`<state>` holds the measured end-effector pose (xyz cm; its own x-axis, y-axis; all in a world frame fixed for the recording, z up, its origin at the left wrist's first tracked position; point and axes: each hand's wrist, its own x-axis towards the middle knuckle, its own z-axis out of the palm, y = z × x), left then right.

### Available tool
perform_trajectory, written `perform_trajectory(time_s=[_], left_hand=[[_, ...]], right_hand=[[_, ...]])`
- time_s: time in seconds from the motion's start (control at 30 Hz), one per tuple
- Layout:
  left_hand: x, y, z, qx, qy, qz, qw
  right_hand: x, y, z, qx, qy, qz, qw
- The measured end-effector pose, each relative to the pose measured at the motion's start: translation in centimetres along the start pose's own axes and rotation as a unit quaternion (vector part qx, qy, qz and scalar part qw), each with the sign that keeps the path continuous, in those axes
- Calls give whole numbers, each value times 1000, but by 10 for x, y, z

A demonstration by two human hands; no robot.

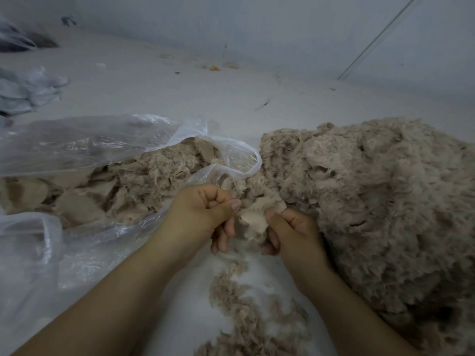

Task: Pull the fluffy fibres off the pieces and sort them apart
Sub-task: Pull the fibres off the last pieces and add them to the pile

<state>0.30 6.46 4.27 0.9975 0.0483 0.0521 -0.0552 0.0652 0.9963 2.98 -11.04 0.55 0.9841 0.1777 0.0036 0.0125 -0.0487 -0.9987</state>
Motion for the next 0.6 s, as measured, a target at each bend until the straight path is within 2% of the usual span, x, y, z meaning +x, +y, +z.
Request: perform_trajectory(time_s=[0.07, 0.13, 0.17, 0.2, 0.23, 0.27, 0.37, 0.43, 0.6], left_hand=[[-1, 4, -9, 3, -50, -4, 999], [-3, 11, -23, 6, -209, -43, 977], [-5, 14, -27, 30, -293, -67, 953], [-7, 16, -29, 69, -342, -84, 933], [-8, 16, -29, 111, -344, -88, 928], [-7, 15, -25, 144, -310, -86, 936], [-2, 8, -12, 170, -111, -48, 978], [0, 6, -5, 156, -35, -18, 987], [-5, -2, 9, 108, -83, -15, 991]], right_hand=[[2, -2, -1, 45, 9, 29, 999], [2, -1, -1, 38, 5, 27, 999], [1, 0, 0, 25, 2, 17, 1000], [0, 1, 1, 12, 0, 7, 1000], [0, 2, 0, -2, -2, -2, 1000], [-1, 3, -1, -17, -6, -9, 1000], [0, 6, -3, -49, -33, -38, 998], [-1, 9, -3, -51, -53, -49, 996], [-2, 9, -3, -54, -54, -41, 996]])
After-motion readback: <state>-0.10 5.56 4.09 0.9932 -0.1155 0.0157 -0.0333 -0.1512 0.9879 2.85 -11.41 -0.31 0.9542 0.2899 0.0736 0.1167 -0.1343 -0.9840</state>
